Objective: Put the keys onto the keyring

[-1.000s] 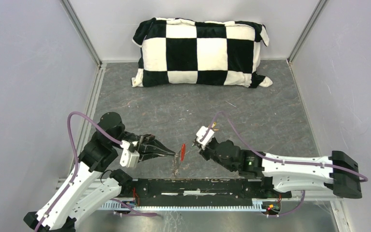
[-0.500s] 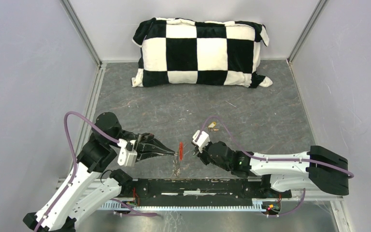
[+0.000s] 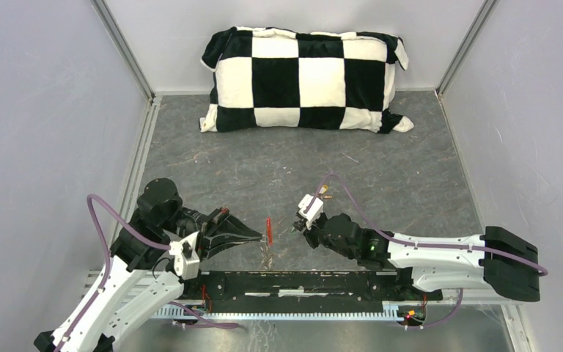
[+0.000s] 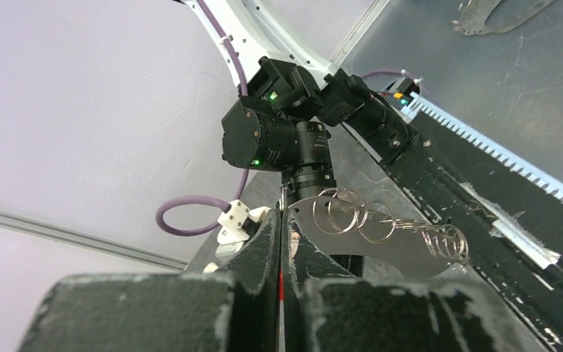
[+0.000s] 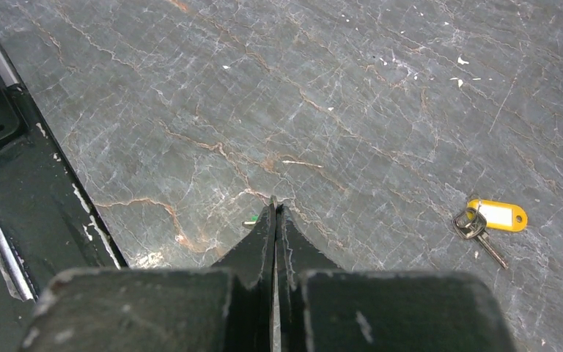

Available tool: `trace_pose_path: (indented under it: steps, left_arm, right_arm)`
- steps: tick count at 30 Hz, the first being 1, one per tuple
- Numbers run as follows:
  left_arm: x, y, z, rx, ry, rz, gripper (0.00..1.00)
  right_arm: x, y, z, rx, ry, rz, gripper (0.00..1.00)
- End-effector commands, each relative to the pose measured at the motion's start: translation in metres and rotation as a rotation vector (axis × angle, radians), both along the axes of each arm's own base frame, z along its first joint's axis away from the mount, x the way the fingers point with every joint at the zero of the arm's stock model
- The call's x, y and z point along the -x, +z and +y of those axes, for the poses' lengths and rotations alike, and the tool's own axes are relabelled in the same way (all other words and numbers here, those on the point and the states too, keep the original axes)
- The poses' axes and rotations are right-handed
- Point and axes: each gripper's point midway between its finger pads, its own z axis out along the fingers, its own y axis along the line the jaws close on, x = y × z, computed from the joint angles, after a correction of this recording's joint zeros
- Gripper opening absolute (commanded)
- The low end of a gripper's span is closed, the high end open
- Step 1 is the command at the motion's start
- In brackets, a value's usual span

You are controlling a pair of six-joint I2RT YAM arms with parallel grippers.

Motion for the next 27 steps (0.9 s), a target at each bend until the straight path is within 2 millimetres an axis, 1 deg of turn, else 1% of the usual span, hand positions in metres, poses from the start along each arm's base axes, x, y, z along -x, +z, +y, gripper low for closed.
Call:
trace_pose_path:
  steps: [1,4,7,9,10,11,14,16,18,20,22,23,24,25,26,27]
  left_arm:
    - [-0.004,-0.002,0.0,0.056,0.003,-0.201,0.02]
    - [-0.007,-0.005,-0.001,0.05,0.006,-0.216,0.02]
    - [-0.01,-0.006,-0.003,0.026,0.016,-0.167,0.02]
    - [-0.011,-0.005,-0.004,0.003,0.022,-0.102,0.02]
    - [-0.012,-0.004,-0.005,-0.007,0.027,-0.064,0.02]
    - [-0.014,-0.003,-0.005,-0.014,0.034,-0.038,0.02]
    - [-0.017,0.0,-0.007,-0.018,0.049,0.005,0.02]
    - [-0.018,0.004,-0.008,-0.018,0.059,0.042,0.02]
    - [-0.018,0.007,-0.008,-0.023,0.068,0.088,0.02]
    - [-0.018,0.009,-0.008,-0.029,0.072,0.124,0.02]
    - [-0.018,0.012,-0.008,-0.033,0.076,0.17,0.02]
    - [-0.018,0.014,-0.009,-0.033,0.079,0.2,0.02]
    - [-0.019,0.017,-0.01,-0.031,0.08,0.219,0.02]
    - [-0.019,0.019,-0.01,-0.031,0.082,0.24,0.02]
    - [-0.02,0.021,-0.011,-0.033,0.085,0.269,0.02]
    - [-0.021,0.022,-0.012,-0.031,0.089,0.296,0.02]
  right_arm:
    - [-0.005,0.021,0.0,-0.06,-0.011,-0.047,0.0]
    - [-0.007,0.015,-0.005,-0.036,-0.033,-0.036,0.01]
    - [-0.004,0.001,0.0,-0.034,-0.004,0.031,0.01]
    - [-0.002,-0.004,0.006,-0.06,0.023,0.064,0.02]
    - [0.0,-0.008,0.008,-0.073,0.039,0.083,0.04]
    - [0.0,-0.011,0.011,-0.089,0.052,0.099,0.07]
    - [-0.001,-0.022,0.018,-0.064,0.075,0.118,0.22]
    - [-0.006,-0.021,0.02,-0.026,0.078,0.094,0.3]
    - [-0.011,-0.001,0.02,-0.02,0.088,0.031,0.36]
    - [-0.017,0.03,0.014,-0.043,0.085,-0.066,0.43]
    - [-0.018,0.067,0.004,-0.088,0.102,-0.188,0.48]
    - [-0.015,0.09,-0.002,-0.131,0.117,-0.258,0.54]
    - [-0.012,0.106,-0.008,-0.171,0.129,-0.311,0.7]
    - [-0.006,0.13,-0.017,-0.236,0.14,-0.377,0.81]
    - [0.001,0.148,-0.021,-0.286,0.171,-0.429,0.97]
    - [0.009,0.167,-0.026,-0.337,0.199,-0.483,0.98]
